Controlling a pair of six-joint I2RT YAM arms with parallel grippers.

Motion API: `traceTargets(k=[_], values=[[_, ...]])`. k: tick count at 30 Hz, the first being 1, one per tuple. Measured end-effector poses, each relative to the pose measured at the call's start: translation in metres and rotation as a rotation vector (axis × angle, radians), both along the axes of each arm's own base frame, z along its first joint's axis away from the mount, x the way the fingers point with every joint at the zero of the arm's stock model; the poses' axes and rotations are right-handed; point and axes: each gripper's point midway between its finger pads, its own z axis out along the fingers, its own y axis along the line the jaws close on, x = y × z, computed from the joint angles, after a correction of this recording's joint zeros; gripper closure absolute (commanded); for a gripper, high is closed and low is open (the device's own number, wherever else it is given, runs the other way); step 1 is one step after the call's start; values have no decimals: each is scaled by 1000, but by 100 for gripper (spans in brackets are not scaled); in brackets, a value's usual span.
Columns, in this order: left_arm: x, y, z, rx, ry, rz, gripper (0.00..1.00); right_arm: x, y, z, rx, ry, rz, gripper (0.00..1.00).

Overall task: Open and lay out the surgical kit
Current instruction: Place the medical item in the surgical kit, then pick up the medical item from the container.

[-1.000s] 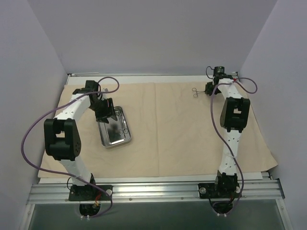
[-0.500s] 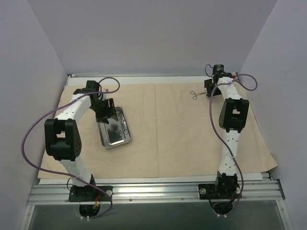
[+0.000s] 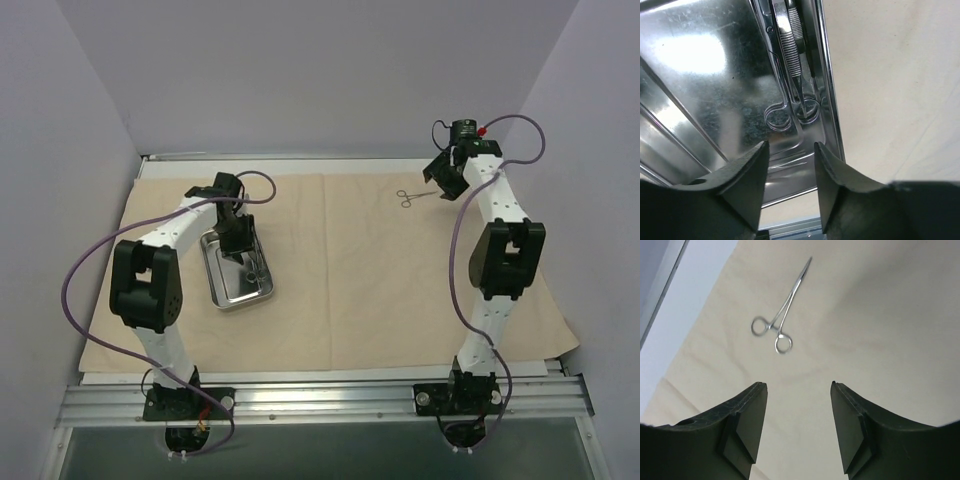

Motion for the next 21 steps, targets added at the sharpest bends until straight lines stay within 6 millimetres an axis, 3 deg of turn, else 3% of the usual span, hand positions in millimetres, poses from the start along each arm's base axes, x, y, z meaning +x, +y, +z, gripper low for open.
traceTargets(k=[5,8,10,17,21], values=[[-13,0,-17,70,26,15,59,-62,13,55,-40,-65,130,45],[-18,5,-25,112,36,27,62,-81,15,70,-43,-92,167,45],[-18,9,-32,137,40,38,62,-88,17,69,-41,-94,185,45],[-17,16,-55,200,61,51,62,-114,19,38,-17,-12,215,45],[-16,16,-56,215,55,57,64,-118,19,45,-15,-27,218,44]])
